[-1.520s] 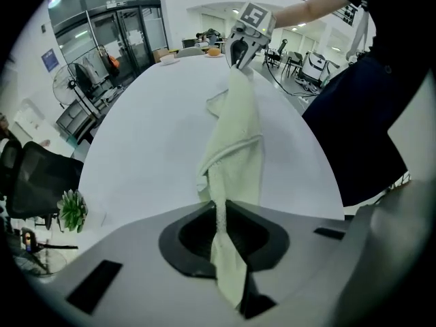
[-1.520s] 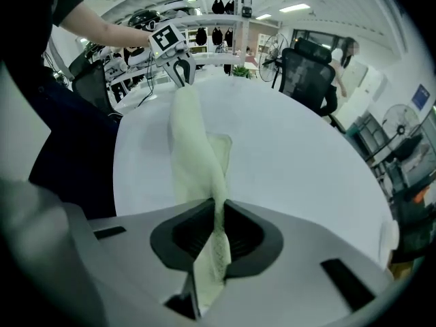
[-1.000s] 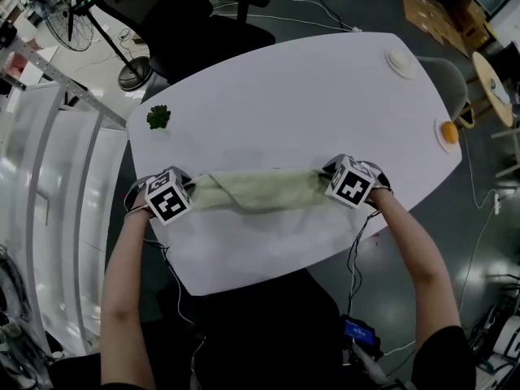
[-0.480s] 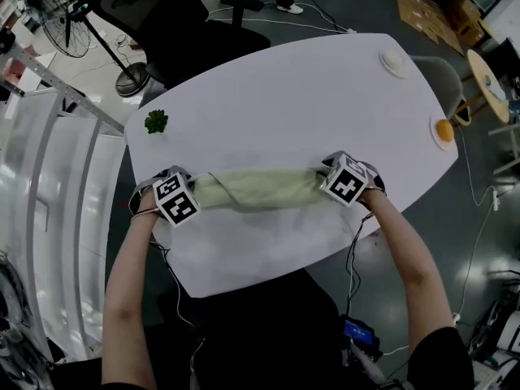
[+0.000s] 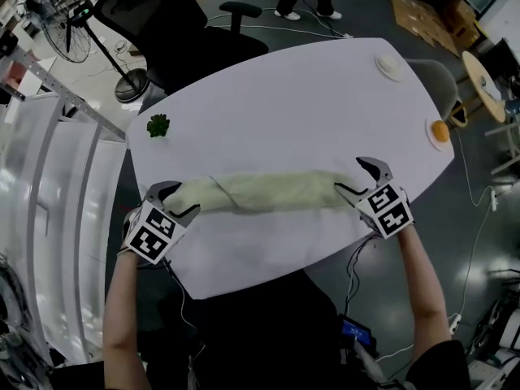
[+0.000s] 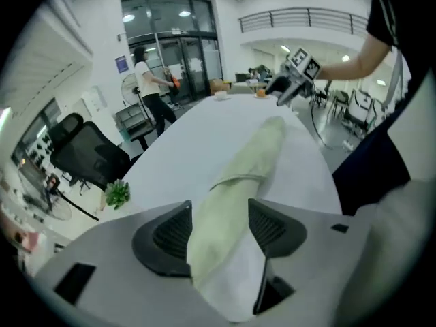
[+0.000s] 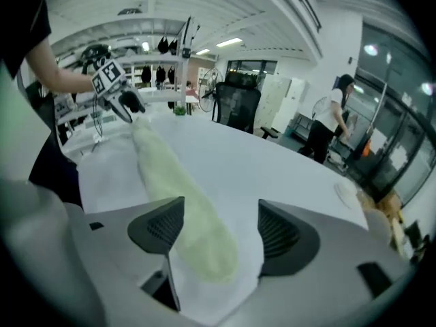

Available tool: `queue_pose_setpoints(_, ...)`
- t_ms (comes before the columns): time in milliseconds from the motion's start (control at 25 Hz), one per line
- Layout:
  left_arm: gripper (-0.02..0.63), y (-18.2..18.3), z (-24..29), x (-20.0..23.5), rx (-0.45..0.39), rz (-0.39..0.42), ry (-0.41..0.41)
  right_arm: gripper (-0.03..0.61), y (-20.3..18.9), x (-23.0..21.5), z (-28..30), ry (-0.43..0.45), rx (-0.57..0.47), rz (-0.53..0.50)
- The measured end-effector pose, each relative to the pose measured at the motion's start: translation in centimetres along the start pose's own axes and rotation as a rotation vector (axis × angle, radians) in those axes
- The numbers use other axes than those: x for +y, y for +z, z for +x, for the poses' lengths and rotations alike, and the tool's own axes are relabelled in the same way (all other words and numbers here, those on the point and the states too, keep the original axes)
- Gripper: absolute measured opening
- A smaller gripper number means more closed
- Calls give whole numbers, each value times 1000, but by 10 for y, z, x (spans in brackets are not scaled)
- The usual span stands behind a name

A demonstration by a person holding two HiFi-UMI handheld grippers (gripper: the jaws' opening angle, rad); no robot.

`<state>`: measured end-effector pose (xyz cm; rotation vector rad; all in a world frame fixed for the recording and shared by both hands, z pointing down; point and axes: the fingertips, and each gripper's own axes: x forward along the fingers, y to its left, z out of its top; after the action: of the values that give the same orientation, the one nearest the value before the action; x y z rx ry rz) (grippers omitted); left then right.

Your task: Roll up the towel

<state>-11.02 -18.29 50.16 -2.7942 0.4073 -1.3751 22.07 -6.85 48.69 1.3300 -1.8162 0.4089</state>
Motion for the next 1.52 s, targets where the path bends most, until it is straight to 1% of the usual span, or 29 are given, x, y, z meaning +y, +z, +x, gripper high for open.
queue_pose_setpoints(80, 294, 7, -2, -19, -72, -136, -53, 389, 0, 23, -9, 64, -60, 121)
queue_pose_setpoints(120, 305, 12, -2, -30, -112, -203, -81, 409, 0, 35, -13, 97, -98, 199)
queue_pose_setpoints(240, 307, 27, -7, -53, -259, -381, -144, 442, 5, 72, -22, 194, -224, 456)
queue_pose_setpoints(320, 307, 37, -13, -62, -360, -480, -170, 442, 13, 95, -26, 243, -291, 570)
queue_pose_setpoints(360, 307, 42, -17, -66, -407, -524, -181, 442, 17, 105, -27, 254, -319, 599)
queue_pose_setpoints(440, 298, 51, -25, -68, -488, -596, -192, 442, 28, 121, -30, 254, -371, 621)
queue_pose_setpoints(520, 295, 59, -35, -68, -558, -647, -186, 442, 40, 132, -36, 239, -420, 629)
queue_pose_setpoints(560, 283, 63, -40, -66, -588, -662, -175, 442, 46, 135, -41, 224, -445, 631)
queue_pose_setpoints(640, 266, 71, -49, -63, -636, -666, -144, 405, 58, 136, -51, 185, -503, 641)
queue_pose_setpoints(760, 243, 86, -63, -59, -694, -634, -95, 372, 78, 134, -68, 128, -595, 653)
queue_pose_setpoints(880, 204, 96, -82, -56, -740, -598, -43, 334, 93, 133, -85, 60, -642, 614)
queue_pose_setpoints(1000, 146, 99, -102, -57, -773, -553, 12, 288, 100, 141, -98, 1, -664, 549)
queue_pose_setpoints(1120, 93, 99, -119, -58, -786, -508, 84, 205, 106, 146, -111, -45, -693, 498)
queue_pose_setpoints(1200, 55, 96, -128, -57, -788, -475, 142, 149, 106, 146, -117, -69, -704, 492)
queue_pose_setpoints(1280, 41, 92, -135, -56, -797, -451, 181, 93, 104, 142, -119, -95, -707, 494)
queue_pose_setpoints(1400, 26, 83, -140, -53, -808, -457, 206, 10, 100, 135, -122, -143, -685, 481)
queue_pose_setpoints(1520, 14, 77, -141, -54, -797, -461, 215, 6, 96, 135, -123, -138, -669, 480)
